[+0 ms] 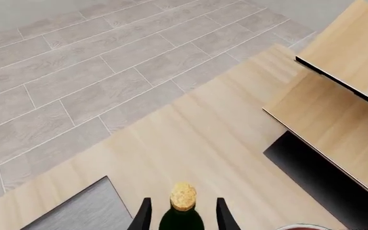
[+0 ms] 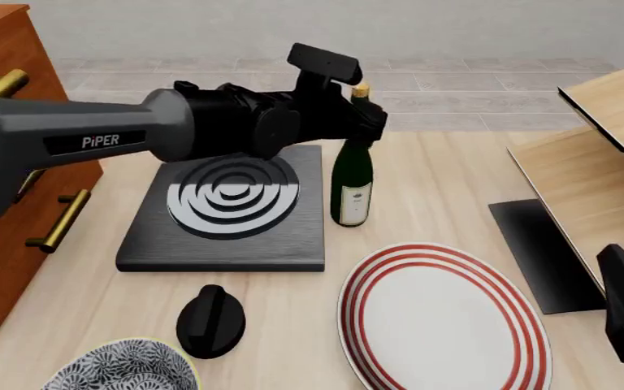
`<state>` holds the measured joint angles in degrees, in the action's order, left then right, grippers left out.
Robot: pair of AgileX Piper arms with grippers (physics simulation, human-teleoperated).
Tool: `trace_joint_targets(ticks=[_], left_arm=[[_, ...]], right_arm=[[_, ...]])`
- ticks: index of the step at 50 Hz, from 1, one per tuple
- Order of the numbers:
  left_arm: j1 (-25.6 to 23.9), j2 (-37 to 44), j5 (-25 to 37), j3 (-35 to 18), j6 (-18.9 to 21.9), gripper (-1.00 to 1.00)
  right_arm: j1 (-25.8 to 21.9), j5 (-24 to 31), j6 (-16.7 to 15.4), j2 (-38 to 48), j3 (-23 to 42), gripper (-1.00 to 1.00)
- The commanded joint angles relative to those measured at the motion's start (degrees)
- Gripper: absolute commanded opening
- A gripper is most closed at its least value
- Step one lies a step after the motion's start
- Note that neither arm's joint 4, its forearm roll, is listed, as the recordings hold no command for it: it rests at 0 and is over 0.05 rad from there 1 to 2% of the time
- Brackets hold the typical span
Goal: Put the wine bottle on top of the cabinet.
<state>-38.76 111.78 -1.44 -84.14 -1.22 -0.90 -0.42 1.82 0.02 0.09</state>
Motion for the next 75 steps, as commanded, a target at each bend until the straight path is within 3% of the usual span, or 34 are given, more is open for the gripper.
trace_joint_targets(ticks=[1, 4, 7, 14, 15, 45, 46, 47, 54, 57, 59, 75], left_arm=[[-0.33, 1.51, 1.56, -2.6, 1.02, 1.0], [-0.59, 0.71, 1.89, -2.66, 0.26, 1.0], [-1.1, 1.0, 2.18, -3.09, 3.42, 1.0], [-0.67, -0.8, 2.4, -3.1, 2.91, 1.0], [-0.75, -1.0, 2.51, -3.17, 2.54, -1.0], [-2.9, -9.23, 5.96, -3.92, 3.65, -1.0], [-3.35, -9.46, 7.0, -4.62, 6.03, -1.0], [-3.49, -9.64, 7.65, -4.89, 5.91, -1.0], [-4.43, -12.67, 5.78, -0.9, 4.8, -1.0], [-5.38, -14.9, 4.61, 1.36, 6.72, -1.0], [-5.56, -16.02, 4.4, 2.21, 5.04, -1.0], [-6.41, -25.25, 2.83, 8.98, 4.6, -1.0]], right_arm=[[0.03, 0.1, 0.35, 0.0, 0.01, 1.0], [0.01, 0.14, 0.38, 0.0, 0.02, 1.0], [-0.02, 0.21, 0.43, 0.0, 0.01, 1.0], [-0.08, 0.18, 0.39, 0.0, -0.01, 1.0], [-0.09, 0.17, 0.35, 0.0, -0.02, 1.0], [-0.28, 0.5, 0.6, 0.01, 0.06, 1.0], [-0.28, 0.5, 0.6, 0.01, 0.06, 1.0], [-0.28, 0.51, 0.6, 0.01, 0.05, 1.0], [-0.27, 0.64, 0.72, 0.01, 0.08, 1.0], [-0.25, 0.61, 0.68, 0.01, 0.09, 1.0], [-0.22, 0.57, 0.64, 0.01, 0.09, 1.0], [-0.14, 0.39, 0.38, 0.0, 0.06, 1.0]])
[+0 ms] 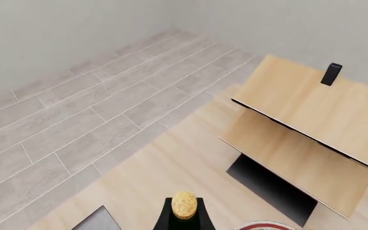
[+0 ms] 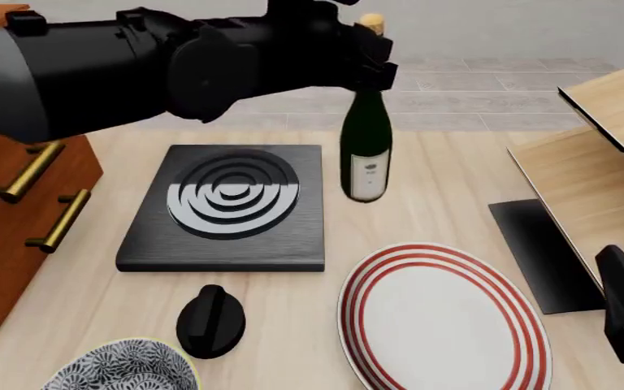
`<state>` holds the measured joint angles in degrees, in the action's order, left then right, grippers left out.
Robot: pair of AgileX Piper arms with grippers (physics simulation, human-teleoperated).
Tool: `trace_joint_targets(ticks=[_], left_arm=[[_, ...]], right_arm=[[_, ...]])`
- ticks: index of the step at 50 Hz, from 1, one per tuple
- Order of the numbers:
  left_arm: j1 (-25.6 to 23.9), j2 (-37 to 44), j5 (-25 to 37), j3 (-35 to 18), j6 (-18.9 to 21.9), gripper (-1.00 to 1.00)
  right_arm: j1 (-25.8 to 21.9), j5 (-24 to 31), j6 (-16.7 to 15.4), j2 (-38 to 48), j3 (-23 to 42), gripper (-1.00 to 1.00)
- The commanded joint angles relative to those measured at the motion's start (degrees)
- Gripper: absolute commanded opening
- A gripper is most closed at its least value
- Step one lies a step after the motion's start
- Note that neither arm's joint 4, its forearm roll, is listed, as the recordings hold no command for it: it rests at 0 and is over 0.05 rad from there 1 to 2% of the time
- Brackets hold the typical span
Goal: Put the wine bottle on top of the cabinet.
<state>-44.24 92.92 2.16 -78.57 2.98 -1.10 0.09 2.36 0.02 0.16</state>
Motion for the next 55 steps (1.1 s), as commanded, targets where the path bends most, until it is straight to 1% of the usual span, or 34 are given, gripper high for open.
trace_joint_targets(ticks=[1, 3, 4, 5, 7, 15, 18, 22, 28, 34, 36, 39, 42, 44, 46, 50, 55], left_arm=[[-1.06, -7.1, -0.78, 3.77, 0.54, -1.0], [-1.11, -7.55, -0.92, 4.01, 0.31, -1.0], [-0.99, -8.46, -0.97, 4.24, -1.18, -1.0], [-0.97, -9.05, -0.63, 4.23, -1.76, -1.0], [-0.92, -10.25, 0.07, 4.53, -0.77, -1.0], [-2.07, -16.27, 3.49, 5.43, -0.24, -1.0], [-2.21, -17.87, 4.66, 5.69, 2.01, -1.0], [-2.34, -19.63, 6.13, 5.5, 1.23, -1.0], [-2.39, -21.99, 7.29, 7.28, 2.02, -1.0], [-1.61, -23.75, 8.73, 7.1, 1.33, -1.0], [-1.55, -24.58, 9.27, 7.19, 2.03, -1.0], [-1.33, -25.82, 9.98, 7.5, 1.58, -1.0], [-1.2, -26.93, 10.26, 8.48, 1.76, -1.0], [-0.48, -27.16, 10.54, 9.37, 2.91, -1.0], [0.24, -28.06, 10.31, 10.39, 2.16, -1.0], [0.54, -29.66, 10.03, 12.17, 2.06, -1.0], [1.36, -31.29, 11.3, 12.75, 1.7, -1.0]], right_arm=[[0.08, -0.12, -0.18, 0.0, -0.01, 1.0], [0.09, -0.12, -0.19, 0.0, -0.01, 1.0], [0.07, -0.1, -0.2, 0.0, 0.01, 1.0], [0.06, -0.1, -0.24, 0.0, 0.03, 1.0], [-0.02, -0.03, -0.39, 0.0, 0.04, 1.0], [-0.09, -0.14, -1.07, -0.01, 0.03, 1.0], [0.15, -0.62, -1.24, -0.01, 0.05, 1.0], [0.2, -0.61, -1.28, -0.01, 0.03, 1.0], [0.24, -0.53, -1.34, -0.01, 0.09, 1.0], [0.21, -0.57, -1.62, -0.01, 0.1, 1.0], [0.23, -0.62, -1.63, -0.01, 0.07, 1.0], [0.27, -0.65, -1.61, -0.01, 0.05, 1.0], [0.28, -0.7, -1.68, -0.01, 0.05, 1.0], [0.29, -0.77, -1.71, -0.01, 0.05, 1.0], [0.29, -0.79, -1.7, -0.01, 0.05, 1.0], [0.3, -0.78, -1.64, -0.01, 0.07, 1.0], [0.34, -0.81, -1.7, -0.01, 0.09, 1.0]])
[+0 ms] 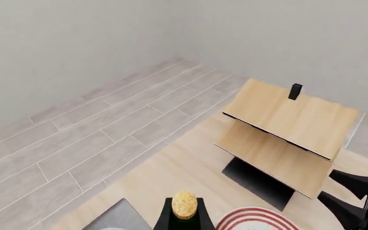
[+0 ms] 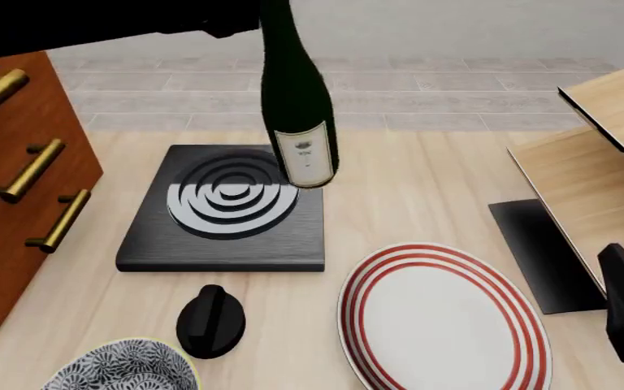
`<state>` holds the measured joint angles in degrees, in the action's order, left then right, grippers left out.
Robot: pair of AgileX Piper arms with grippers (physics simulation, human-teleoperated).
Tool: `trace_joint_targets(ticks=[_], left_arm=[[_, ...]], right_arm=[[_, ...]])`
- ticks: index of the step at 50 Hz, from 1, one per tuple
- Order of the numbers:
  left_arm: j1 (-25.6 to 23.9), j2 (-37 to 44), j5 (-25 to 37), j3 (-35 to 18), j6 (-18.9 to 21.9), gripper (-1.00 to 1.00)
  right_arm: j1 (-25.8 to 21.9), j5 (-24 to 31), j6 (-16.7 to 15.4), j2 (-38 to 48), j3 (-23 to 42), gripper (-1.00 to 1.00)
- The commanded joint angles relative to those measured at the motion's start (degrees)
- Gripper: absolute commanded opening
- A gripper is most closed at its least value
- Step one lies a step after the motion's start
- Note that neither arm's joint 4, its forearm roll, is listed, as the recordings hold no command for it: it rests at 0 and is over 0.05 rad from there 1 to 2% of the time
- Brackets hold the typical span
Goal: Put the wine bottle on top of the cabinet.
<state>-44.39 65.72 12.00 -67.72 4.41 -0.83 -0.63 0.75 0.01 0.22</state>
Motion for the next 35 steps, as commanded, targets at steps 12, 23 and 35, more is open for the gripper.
trace_joint_targets(ticks=[12, 23, 35], left_arm=[[4.02, -7.08, 6.35, -0.09, 1.93, -1.0], [8.45, -8.7, 12.21, -3.71, 2.79, -1.0], [12.92, -8.92, 20.51, -9.76, 6.1, -1.0]], right_arm=[[0.12, -0.09, -0.15, 0.0, 0.08, 1.0], [0.52, -0.39, -0.14, 0.0, 0.23, 1.0], [0.61, -0.22, -0.16, 0.0, 0.32, 1.0]])
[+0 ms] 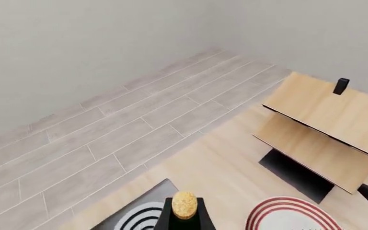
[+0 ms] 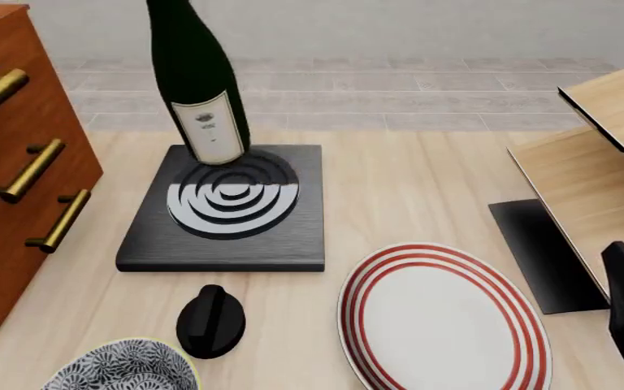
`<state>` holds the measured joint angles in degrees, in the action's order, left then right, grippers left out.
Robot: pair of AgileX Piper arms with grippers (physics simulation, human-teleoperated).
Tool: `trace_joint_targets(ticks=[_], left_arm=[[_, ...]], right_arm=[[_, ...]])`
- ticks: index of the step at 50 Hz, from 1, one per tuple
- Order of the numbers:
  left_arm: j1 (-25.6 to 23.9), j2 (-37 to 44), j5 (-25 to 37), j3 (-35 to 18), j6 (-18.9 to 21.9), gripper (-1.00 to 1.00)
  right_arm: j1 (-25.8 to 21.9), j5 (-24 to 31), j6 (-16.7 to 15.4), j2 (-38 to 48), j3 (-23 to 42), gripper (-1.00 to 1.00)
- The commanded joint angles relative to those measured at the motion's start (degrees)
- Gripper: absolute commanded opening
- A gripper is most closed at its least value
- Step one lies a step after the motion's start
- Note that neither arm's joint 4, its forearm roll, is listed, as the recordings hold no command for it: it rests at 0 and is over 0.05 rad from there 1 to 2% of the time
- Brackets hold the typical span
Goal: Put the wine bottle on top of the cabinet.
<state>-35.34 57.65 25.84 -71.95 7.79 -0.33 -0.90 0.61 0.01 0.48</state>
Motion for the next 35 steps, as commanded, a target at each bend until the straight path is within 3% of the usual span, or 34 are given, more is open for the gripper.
trace_joint_targets(ticks=[1, 10, 19, 26, 35], left_arm=[[4.06, -0.71, 7.31, -6.21, 2.85, -1.0], [7.32, 0.3, 13.42, -12.61, 5.24, -1.0], [9.6, 0.26, 16.21, -13.81, 7.08, -1.0], [11.55, 2.05, 18.08, -17.46, 7.45, -1.0], [14.76, 4.83, 21.45, -22.26, 11.34, -1.0]], right_arm=[[0.12, 0.07, -0.01, 0.0, 0.08, 1.0], [0.21, 0.13, -0.03, 0.0, 0.12, 1.0], [0.24, 0.2, 0.02, 0.0, 0.19, 1.0], [0.21, 0.34, 0.02, 0.0, 0.32, 1.0], [0.25, 0.53, 0.11, 0.0, 0.44, 1.0]])
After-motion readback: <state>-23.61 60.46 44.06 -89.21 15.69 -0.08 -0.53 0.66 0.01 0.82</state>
